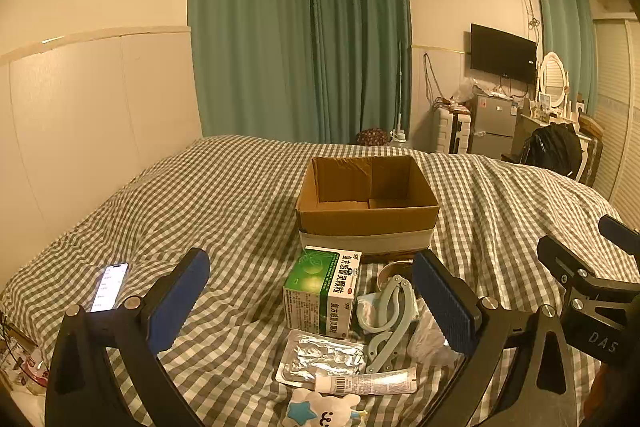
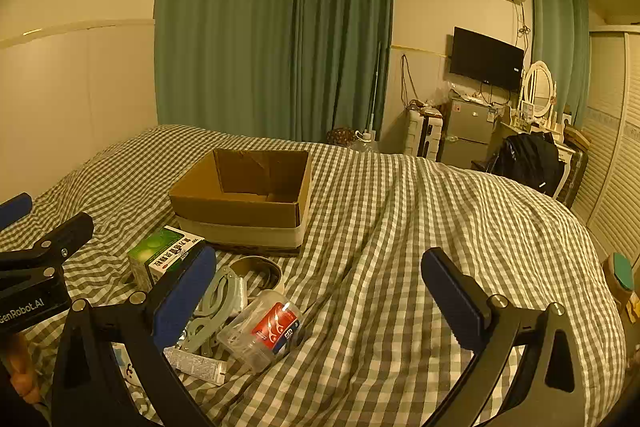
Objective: Organize objects
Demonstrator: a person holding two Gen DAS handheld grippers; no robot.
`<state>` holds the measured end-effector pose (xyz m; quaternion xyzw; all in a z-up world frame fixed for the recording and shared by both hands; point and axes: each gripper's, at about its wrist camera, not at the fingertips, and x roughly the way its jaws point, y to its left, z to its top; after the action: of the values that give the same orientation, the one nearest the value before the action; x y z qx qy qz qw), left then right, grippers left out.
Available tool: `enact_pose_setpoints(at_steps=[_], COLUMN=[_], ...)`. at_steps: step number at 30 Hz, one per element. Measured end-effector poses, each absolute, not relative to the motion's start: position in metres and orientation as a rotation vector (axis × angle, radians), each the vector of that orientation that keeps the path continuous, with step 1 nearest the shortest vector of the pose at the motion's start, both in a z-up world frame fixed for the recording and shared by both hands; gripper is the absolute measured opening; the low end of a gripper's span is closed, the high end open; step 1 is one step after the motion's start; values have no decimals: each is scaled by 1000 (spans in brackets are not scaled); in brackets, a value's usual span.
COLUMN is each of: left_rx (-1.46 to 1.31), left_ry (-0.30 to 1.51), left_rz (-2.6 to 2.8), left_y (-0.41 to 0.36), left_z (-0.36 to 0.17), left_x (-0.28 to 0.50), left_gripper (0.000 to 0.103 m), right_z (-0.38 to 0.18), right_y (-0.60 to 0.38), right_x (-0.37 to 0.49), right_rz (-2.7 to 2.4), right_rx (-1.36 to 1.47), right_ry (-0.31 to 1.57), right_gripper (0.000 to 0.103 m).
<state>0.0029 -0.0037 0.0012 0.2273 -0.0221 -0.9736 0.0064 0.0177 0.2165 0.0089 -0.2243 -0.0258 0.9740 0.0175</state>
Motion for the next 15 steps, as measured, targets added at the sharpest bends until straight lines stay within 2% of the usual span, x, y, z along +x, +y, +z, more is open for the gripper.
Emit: enact_pose_setpoints(at_steps=[15], left_rx=[714], left_ry=[-71], left_rz=[-3044], left_y=[-3], left_z=[1], left_x=[2], left_gripper=[103], right_z=[9], right_y=[217], right_x=[16], right_rz=[3039], right_rx=[-702], right_ry=[-73], right_gripper=[102])
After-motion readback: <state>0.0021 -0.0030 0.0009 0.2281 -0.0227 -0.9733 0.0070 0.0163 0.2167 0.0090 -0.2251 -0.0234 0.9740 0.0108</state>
